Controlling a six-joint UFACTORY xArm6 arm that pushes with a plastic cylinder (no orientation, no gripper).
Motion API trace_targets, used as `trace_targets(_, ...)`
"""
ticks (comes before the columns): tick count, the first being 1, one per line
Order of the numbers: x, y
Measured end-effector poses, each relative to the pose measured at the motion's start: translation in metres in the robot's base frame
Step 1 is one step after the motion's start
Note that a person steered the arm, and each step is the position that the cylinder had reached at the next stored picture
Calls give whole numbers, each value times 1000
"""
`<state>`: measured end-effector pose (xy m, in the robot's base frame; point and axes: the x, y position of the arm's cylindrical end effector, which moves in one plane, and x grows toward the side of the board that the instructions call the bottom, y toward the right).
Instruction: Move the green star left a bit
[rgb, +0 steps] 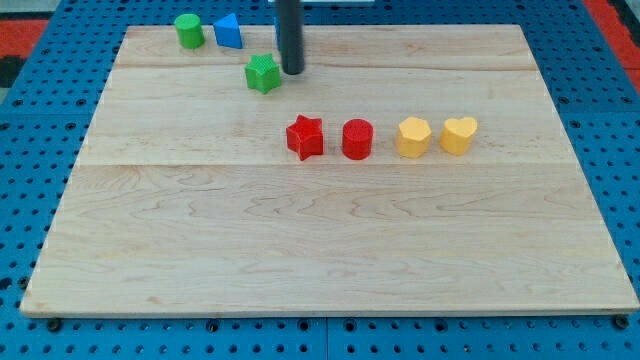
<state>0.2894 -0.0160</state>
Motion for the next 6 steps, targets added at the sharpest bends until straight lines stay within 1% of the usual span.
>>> trace_targets(1,27,-53)
trace_targets(2,9,-87)
trace_targets(3,17,-28)
trace_targets(4,-19,-48)
trace_targets(5,-20,-90)
trace_targets(6,-1,-135)
